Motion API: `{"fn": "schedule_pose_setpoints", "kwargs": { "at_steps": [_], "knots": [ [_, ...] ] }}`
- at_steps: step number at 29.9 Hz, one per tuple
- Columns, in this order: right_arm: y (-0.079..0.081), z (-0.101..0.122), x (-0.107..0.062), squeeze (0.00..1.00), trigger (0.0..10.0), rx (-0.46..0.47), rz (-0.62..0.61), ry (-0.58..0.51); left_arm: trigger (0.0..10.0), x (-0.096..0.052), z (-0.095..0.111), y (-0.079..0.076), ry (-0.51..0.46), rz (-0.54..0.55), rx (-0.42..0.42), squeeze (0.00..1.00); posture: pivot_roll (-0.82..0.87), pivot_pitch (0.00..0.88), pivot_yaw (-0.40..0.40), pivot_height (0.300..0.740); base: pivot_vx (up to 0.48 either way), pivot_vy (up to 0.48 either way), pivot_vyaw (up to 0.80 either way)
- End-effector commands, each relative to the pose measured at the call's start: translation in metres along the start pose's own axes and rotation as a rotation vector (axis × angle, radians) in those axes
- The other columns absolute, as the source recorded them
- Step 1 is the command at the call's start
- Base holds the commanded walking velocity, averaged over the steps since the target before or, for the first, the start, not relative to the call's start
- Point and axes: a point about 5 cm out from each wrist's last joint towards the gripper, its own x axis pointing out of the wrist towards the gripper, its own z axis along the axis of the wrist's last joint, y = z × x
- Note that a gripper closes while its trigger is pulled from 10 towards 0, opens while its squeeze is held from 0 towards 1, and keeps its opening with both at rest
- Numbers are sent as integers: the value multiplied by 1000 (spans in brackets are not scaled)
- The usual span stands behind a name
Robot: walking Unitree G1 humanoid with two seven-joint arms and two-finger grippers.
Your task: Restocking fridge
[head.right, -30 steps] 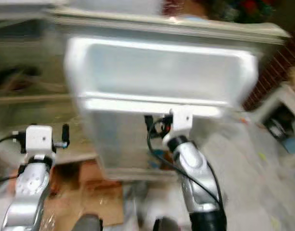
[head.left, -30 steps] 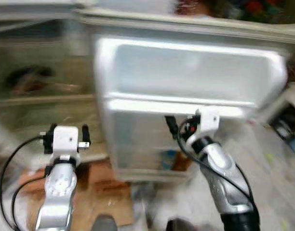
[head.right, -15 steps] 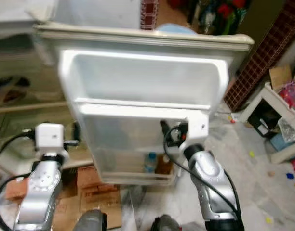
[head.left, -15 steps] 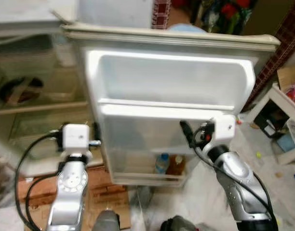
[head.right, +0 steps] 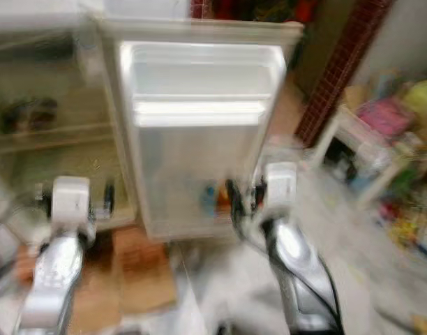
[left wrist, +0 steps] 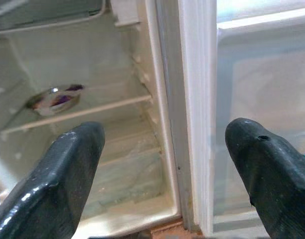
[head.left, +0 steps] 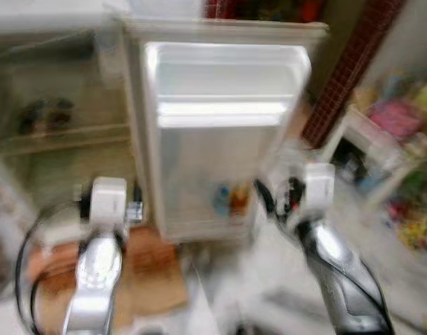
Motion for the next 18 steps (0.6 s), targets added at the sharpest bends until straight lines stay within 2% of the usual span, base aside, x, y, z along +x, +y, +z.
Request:
{"fn": "schedule_pose_setpoints", "kwargs": {
  "at_steps": [1, 7, 14, 18],
  "knots": [
    [-6, 9, 3, 0, 10000, -26, -30, -35, 10000, 1, 4, -1, -15, -12, -13, 0, 63, 0, -60, 740, 0, 0, 0],
    [-5, 20, 9, 0, 10000, -24, -15, -102, 10000, 5, 7, 2, -21, -3, -11, 0, 66, 0, -58, 740, 421, -40, 0],
    [-2, 26, 16, 0, 10000, -29, -12, -125, 10000, 6, 8, 0, -26, -3, 6, 0, 68, 0, -59, 740, 432, 0, 0],
    [-3, 26, 18, 0, 10000, -36, -13, -125, 10000, 6, 8, -1, -20, 5, 14, 0, 70, 0, -62, 740, 371, -297, 0]
  ]
}}
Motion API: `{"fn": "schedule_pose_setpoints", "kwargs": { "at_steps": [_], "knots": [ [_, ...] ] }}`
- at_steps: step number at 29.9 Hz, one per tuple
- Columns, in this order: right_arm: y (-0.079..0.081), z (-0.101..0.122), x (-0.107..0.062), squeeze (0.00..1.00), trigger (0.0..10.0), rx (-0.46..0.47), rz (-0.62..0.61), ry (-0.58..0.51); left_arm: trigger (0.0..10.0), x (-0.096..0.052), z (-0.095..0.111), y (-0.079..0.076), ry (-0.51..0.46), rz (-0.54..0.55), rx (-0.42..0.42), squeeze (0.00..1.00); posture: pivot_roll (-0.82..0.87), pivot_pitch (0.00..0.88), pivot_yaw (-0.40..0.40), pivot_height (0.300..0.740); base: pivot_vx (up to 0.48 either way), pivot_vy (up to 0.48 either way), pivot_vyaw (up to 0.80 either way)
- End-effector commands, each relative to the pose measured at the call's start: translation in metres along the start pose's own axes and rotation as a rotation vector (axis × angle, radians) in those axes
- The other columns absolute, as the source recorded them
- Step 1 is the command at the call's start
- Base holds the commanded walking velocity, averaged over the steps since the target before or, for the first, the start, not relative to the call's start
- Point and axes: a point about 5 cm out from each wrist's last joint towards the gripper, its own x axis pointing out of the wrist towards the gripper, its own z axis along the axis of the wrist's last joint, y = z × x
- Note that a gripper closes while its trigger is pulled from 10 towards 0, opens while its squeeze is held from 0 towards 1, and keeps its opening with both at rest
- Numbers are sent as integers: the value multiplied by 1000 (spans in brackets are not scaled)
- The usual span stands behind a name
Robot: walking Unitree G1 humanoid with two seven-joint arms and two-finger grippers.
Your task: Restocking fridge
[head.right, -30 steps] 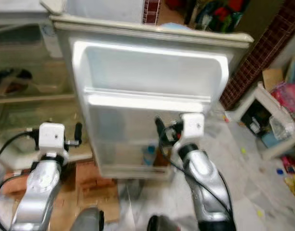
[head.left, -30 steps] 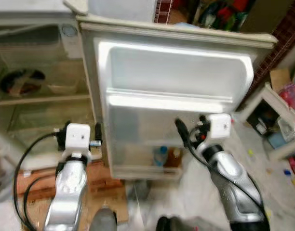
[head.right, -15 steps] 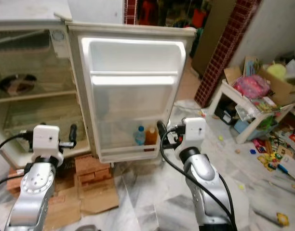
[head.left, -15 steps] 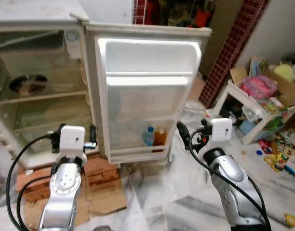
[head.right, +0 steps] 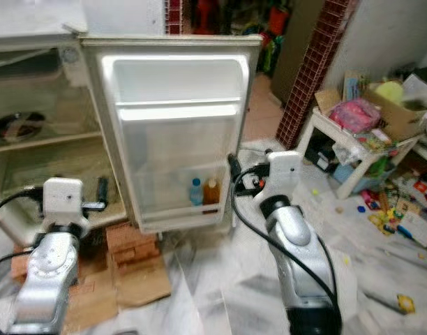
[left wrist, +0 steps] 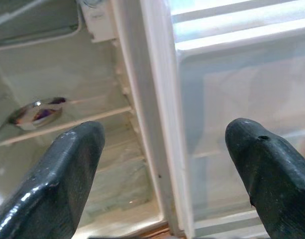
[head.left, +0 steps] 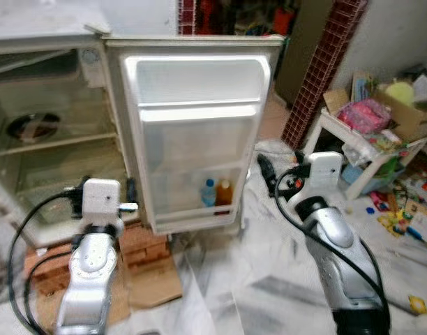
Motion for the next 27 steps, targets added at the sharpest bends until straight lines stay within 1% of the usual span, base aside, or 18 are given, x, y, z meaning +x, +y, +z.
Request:
{"fn": "schedule_pose_setpoints", "kwargs": {
  "at_steps": [1, 11, 14, 20, 23, 24, 27],
  "knots": [
    [7, 3, 8, 0, 10000, -5, 22, -8, 10000, 0, -2, 10, 14, 45, 21, 0, 70, 0, -62, 740, 334, -341, 0],
    [6, 8, 24, 0, 10000, -12, 25, -32, 10000, 2, -2, 8, 20, 47, 44, 0, 78, 0, -64, 740, 282, -385, 0],
    [6, 12, 29, 0, 10000, -33, 38, -58, 10000, 1, -2, 7, 24, 55, 45, 0, 83, 0, -66, 740, 0, -440, 0],
    [4, 9, 34, 0, 10000, -41, 39, -54, 10000, 1, -3, 7, 30, 57, 48, 0, 87, 0, -67, 740, 0, -455, 0],
    [2, 6, 40, 0, 10000, -51, 35, -31, 10000, 1, -4, 7, 37, 62, 50, 0, 89, 0, -67, 740, 0, -456, 0],
    [2, 6, 40, 0, 10000, -51, 35, -31, 10000, 1, -4, 7, 37, 62, 50, 0, 89, 0, -67, 740, 0, -458, 0],
    [3, 10, 48, 0, 10000, -71, 45, -47, 10000, 1, -5, 8, 49, 76, 56, 0, 92, 0, -67, 740, 0, -458, 0]
  ]
}}
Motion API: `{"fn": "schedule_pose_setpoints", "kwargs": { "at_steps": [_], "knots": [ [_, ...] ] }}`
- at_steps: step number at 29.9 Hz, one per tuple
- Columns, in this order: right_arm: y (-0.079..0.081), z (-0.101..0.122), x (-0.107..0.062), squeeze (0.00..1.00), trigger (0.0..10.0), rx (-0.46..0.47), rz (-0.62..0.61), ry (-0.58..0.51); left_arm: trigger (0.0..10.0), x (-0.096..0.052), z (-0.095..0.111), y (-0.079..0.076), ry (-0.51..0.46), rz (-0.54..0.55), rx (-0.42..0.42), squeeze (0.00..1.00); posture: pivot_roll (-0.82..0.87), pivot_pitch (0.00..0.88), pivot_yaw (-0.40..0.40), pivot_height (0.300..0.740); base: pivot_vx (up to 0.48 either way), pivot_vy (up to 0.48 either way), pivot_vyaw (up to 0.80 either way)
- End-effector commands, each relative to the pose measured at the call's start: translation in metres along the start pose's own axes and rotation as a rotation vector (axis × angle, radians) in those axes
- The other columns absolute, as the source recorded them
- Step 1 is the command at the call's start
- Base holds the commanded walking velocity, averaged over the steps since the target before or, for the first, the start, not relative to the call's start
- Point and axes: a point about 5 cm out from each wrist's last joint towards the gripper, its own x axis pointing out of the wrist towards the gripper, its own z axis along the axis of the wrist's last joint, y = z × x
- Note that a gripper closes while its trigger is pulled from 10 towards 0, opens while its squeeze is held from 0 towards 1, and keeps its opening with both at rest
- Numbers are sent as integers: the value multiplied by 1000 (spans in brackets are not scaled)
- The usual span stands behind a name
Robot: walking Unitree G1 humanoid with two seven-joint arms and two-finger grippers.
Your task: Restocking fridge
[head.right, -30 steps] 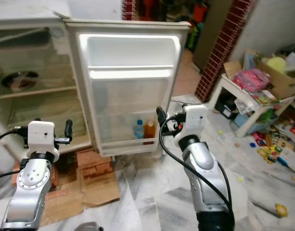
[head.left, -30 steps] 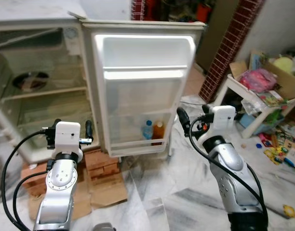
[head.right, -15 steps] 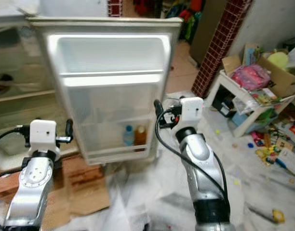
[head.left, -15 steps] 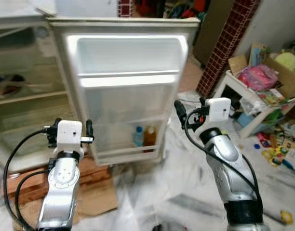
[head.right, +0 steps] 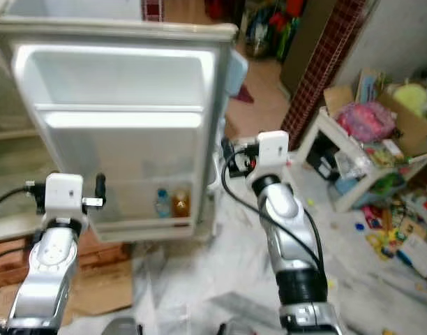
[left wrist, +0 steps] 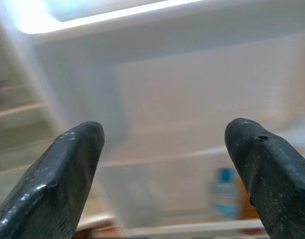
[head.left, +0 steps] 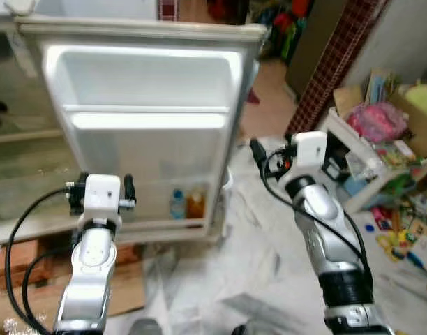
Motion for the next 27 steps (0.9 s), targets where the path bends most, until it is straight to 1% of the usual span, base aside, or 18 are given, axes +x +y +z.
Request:
{"fn": "schedule_pose_setpoints", "kwargs": {
  "at_steps": [1, 3, 4, 5, 6, 7, 9, 12, 18, 20, 22, 27],
  "knots": [
    [3, 16, 9, 0, 10000, -16, 11, -70, 10000, 2, 0, 8, 7, 32, 21, 0, 92, 0, -66, 740, 0, -458, 0],
    [3, 19, 13, 0, 10000, -28, 17, -91, 10000, 2, -1, 8, 12, 35, 25, 0, 93, 0, -66, 740, 0, -458, 0],
    [3, 23, 17, 0, 10000, -42, 16, -107, 10000, 1, -3, 9, 22, 42, 26, 0, 95, 0, -66, 740, 0, -454, 756],
    [3, 23, 17, 0, 10000, -42, 16, -107, 10000, 1, -3, 9, 22, 42, 26, 0, 95, 0, -66, 740, 0, -454, 756],
    [4, 27, 21, 0, 10000, -55, 19, -120, 10000, 1, -4, 10, 35, 51, 21, 0, 97, 0, -67, 740, 0, -454, 763],
    [5, 29, 24, 0, 10000, -69, 21, -127, 10000, 1, -6, 12, 48, 67, 6, 0, 98, 0, -67, 740, 0, -454, 756],
    [8, 31, 29, 0, 10000, -60, 27, -133, 10000, 1, -8, 15, 63, 96, -35, 0, 101, 0, -70, 740, 0, -456, 756],
    [11, 34, 32, 0, 10000, -65, 40, -147, 10000, 1, -11, 20, 87, 129, -30, 0, 104, 0, -72, 740, 0, 0, 754],
    [13, 30, 30, 0, 10000, -55, 51, -149, 10000, 0, -13, 25, 96, 163, -53, 0, 101, 0, -75, 740, 42, 0, 749],
    [13, 28, 29, 0, 10000, -54, 52, -146, 10000, 0, -14, 25, 97, 170, -59, 0, 99, 0, -76, 740, 345, 0, 731],
    [12, 23, 26, 0, 10000, -47, 52, -133, 10000, 0, -14, 27, 102, 186, -84, 0, 95, 0, -76, 740, 480, 0, 663],
    [9, 16, 22, 0, 10000, -35, 35, -117, 10000, 1, -16, 29, 114, 207, -104, 0, 89, 0, -73, 740, 480, 0, 0]
  ]
}}
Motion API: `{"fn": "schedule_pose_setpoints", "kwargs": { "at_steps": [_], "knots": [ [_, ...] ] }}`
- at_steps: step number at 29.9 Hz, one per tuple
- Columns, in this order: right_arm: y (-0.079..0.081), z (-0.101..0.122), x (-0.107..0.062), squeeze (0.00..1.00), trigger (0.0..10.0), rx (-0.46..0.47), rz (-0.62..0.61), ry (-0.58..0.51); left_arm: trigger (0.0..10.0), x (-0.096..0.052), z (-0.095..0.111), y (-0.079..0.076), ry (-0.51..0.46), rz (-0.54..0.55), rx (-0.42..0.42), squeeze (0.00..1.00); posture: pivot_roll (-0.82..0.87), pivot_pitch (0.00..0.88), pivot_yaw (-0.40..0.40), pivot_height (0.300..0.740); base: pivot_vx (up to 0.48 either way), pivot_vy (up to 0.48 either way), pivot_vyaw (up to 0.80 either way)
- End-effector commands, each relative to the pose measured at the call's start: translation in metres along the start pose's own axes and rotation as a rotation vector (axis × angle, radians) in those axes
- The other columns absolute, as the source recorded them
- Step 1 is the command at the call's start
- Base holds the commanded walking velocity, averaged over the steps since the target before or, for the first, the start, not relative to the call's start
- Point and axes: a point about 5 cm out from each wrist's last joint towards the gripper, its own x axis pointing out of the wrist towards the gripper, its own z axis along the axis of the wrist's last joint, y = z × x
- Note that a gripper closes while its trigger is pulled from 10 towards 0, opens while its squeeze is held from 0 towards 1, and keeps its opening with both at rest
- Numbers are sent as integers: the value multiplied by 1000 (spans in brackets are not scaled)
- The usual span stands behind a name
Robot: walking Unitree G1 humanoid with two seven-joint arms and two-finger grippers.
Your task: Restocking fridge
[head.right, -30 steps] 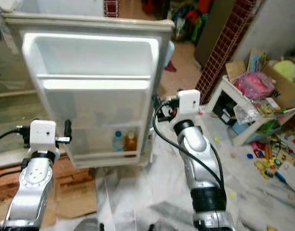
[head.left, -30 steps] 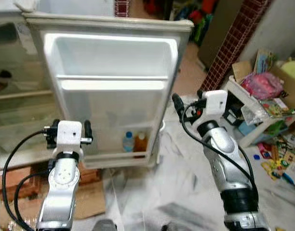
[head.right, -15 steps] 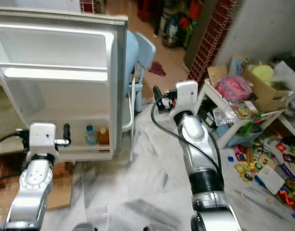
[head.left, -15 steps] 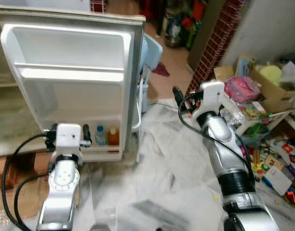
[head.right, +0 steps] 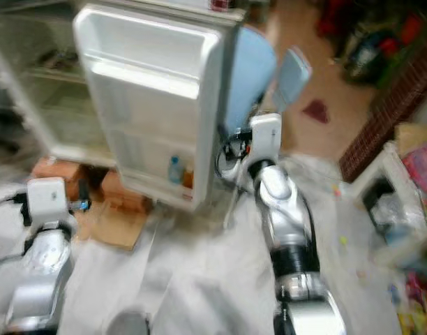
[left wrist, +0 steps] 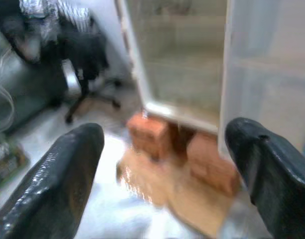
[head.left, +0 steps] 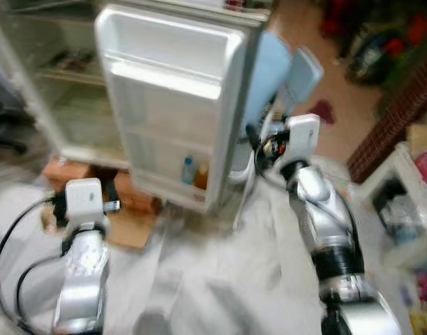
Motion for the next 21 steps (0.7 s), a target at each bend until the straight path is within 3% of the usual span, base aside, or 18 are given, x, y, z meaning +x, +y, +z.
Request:
{"fn": "schedule_pose_setpoints", "kwargs": {
  "at_steps": [1, 10, 14, 21],
  "knots": [
    [-7, 4, -1, 0, 10000, -3, -29, -13, 10000, 4, 10, -6, -30, -21, -12, 0, 88, 0, -73, 740, 480, 0, 0],
    [-7, 2, -3, 0, 10000, -15, -40, -3, 10000, 5, 11, -6, -34, -14, -21, 0, 86, 0, -76, 740, 480, 0, 0],
    [-11, 5, -3, 0, 10000, -64, -86, -13, 10000, 4, 12, -7, -44, -16, -22, 0, 90, 0, -77, 740, 480, 0, 0],
    [-14, 3, -3, 0, 10000, -57, -100, 0, 10000, 4, 8, -11, -13, -31, -18, 0, 94, 0, -76, 740, 0, 0, 0]
  ]
}}
